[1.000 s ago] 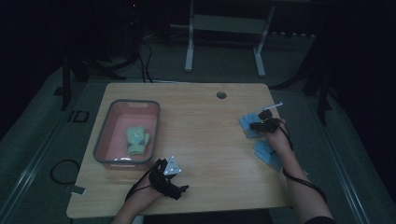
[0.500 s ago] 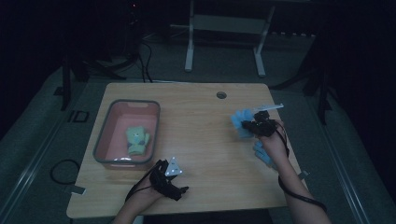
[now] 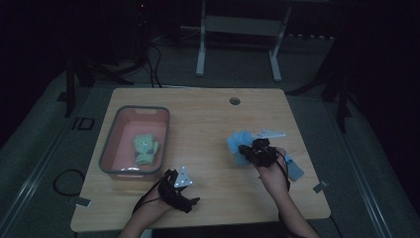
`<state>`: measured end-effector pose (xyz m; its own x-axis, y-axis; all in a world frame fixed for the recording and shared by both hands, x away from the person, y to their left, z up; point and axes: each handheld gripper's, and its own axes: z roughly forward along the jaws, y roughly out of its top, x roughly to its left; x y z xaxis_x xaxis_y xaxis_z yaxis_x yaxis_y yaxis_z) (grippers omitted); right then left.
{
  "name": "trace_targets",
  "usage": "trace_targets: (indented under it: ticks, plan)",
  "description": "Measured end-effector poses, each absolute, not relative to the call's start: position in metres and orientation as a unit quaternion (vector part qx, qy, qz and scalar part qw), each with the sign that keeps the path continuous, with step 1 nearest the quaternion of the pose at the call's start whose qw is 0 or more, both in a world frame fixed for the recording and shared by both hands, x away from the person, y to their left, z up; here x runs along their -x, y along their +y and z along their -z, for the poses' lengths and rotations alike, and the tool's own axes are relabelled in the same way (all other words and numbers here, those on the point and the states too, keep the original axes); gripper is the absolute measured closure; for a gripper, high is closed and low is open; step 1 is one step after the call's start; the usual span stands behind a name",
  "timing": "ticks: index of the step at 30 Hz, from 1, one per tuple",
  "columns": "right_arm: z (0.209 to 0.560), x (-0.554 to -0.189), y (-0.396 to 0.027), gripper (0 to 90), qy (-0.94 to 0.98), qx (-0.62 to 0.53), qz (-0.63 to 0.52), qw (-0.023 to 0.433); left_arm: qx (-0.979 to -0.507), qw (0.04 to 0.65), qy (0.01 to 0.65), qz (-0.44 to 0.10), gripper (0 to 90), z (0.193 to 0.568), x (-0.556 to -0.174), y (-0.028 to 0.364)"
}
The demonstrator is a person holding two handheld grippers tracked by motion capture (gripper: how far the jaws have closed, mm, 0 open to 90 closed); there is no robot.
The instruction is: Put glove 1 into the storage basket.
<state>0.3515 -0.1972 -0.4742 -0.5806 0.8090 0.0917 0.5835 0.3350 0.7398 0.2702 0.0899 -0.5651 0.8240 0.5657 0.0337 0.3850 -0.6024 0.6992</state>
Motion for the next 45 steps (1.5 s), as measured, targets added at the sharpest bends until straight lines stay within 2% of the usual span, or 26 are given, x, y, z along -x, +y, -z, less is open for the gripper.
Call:
trace_targets:
  ticks: [6, 14, 20, 29, 35, 41, 45]
  plan:
    - [0.495, -0.340, -0.183, 86.2, 0.811, -0.430, -0.368, 0.147, -0.885, 0.359, 0.268, -0.128, 5.5, 0.565, -0.271, 0.092]
    - [0.528, -0.331, -0.176, 84.8, 0.819, -0.440, -0.348, 0.120, -0.887, 0.356, 0.264, -0.129, 5.5, 0.566, -0.271, 0.092]
    - [0.547, -0.330, -0.175, 75.1, 0.824, -0.447, -0.327, 0.119, -0.889, 0.354, 0.261, -0.128, 5.5, 0.567, -0.270, 0.091]
    - [0.537, -0.326, -0.181, 63.6, 0.823, -0.442, -0.337, 0.121, -0.889, 0.355, 0.260, -0.126, 5.5, 0.567, -0.271, 0.092]
    - [0.521, -0.328, -0.193, 62.6, 0.834, -0.409, -0.352, 0.116, -0.889, 0.356, 0.260, -0.126, 5.5, 0.567, -0.270, 0.092]
    - [0.506, -0.333, -0.217, 60.4, 0.847, -0.362, -0.364, 0.141, -0.889, 0.357, 0.260, -0.125, 5.5, 0.567, -0.271, 0.092]
    - [0.499, -0.338, -0.240, 63.2, 0.851, -0.348, -0.360, 0.161, -0.888, 0.358, 0.259, -0.123, 5.5, 0.568, -0.271, 0.093]
